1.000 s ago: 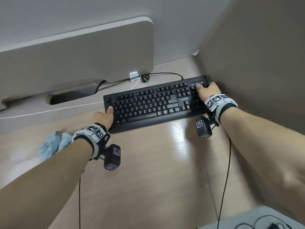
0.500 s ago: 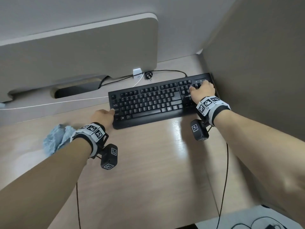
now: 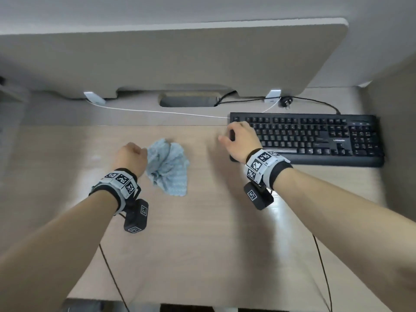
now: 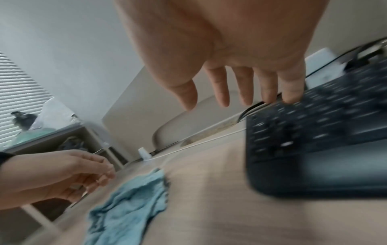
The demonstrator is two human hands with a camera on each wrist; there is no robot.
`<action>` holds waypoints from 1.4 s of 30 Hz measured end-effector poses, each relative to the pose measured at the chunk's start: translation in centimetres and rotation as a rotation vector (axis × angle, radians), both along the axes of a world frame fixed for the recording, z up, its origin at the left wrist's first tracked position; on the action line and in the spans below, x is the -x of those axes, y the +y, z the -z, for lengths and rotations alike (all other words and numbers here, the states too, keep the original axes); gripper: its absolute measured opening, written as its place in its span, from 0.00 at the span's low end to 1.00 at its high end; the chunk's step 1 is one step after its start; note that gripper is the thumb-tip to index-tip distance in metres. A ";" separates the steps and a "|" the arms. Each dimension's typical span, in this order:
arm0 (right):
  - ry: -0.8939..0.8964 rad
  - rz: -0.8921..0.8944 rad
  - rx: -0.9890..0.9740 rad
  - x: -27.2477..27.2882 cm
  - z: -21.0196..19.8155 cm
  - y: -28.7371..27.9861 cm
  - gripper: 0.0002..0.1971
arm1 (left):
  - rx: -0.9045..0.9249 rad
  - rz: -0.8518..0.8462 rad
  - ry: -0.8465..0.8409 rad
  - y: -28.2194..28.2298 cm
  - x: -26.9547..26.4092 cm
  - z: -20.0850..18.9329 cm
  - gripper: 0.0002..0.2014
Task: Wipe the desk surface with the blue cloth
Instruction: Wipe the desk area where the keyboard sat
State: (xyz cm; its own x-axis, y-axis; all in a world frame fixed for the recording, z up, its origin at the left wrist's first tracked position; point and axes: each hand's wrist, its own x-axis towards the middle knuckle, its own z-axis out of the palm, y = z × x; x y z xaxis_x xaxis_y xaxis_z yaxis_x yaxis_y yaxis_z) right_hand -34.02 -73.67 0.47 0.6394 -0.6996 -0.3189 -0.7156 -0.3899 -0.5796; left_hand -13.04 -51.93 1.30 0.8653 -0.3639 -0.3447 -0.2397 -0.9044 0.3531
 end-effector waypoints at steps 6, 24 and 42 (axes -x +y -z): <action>0.092 -0.232 -0.018 -8.5 -0.3 9.2 0.25 | -0.117 0.055 -0.007 8.5 -7.0 1.8 0.19; 0.596 0.046 0.177 -14.5 3.7 12.0 0.34 | -0.203 0.320 -0.028 16.6 -17.3 5.6 0.26; 0.441 -0.015 0.058 -13.9 4.1 9.3 0.23 | -0.284 0.245 -0.003 14.9 -17.2 3.3 0.22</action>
State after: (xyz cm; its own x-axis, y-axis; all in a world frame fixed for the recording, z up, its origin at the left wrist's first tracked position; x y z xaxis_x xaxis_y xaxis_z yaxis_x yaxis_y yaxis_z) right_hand -20.10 -64.41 -3.66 0.4615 -0.7157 -0.5241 -0.8834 -0.4250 -0.1975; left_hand 4.18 -37.03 -2.02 0.7657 -0.4503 -0.4592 -0.4616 -0.8820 0.0950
